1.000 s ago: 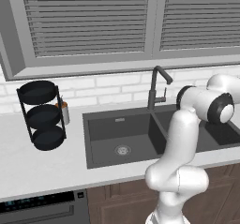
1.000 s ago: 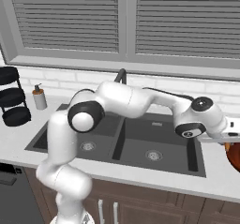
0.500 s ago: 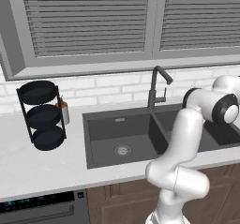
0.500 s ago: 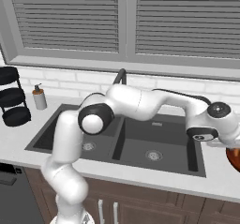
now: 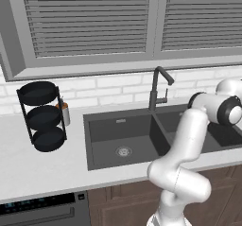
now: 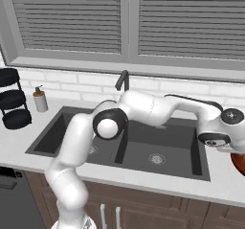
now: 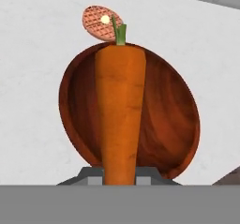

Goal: Pick the carrot from the sink and place it in the bowl. Then pick the bowl and place it in the microwave. Then close the microwave door and press the start button.

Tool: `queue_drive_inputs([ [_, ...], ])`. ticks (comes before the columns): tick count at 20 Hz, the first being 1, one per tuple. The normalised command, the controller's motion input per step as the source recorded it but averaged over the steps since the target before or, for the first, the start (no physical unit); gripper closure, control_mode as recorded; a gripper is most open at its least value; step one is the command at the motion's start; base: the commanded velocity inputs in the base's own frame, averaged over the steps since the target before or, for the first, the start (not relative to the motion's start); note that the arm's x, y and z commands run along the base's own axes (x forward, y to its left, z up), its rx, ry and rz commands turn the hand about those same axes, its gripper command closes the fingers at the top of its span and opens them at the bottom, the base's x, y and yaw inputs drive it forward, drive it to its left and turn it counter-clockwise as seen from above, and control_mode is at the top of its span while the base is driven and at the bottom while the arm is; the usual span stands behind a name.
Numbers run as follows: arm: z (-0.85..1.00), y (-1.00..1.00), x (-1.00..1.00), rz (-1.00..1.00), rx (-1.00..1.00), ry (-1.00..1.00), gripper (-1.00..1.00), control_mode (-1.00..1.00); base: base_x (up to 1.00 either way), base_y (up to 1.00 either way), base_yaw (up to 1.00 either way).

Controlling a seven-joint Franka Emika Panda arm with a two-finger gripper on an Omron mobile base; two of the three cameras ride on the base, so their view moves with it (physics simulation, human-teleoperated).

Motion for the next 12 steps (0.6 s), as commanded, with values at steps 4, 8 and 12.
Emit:
queue_drive_inputs([
  [4,-0.21,-0.31,0.13,0.00,0.06,0.00,1.00,-1.00,0.00,0.00,0.00],
  [8,-0.26,-0.27,0.21,0.00,0.06,0.01,1.00,-1.00,0.00,0.00,0.00],
  [12,-0.26,-0.21,0.19,0.00,0.04,0.00,1.00,-1.00,0.00,0.00,0.00],
])
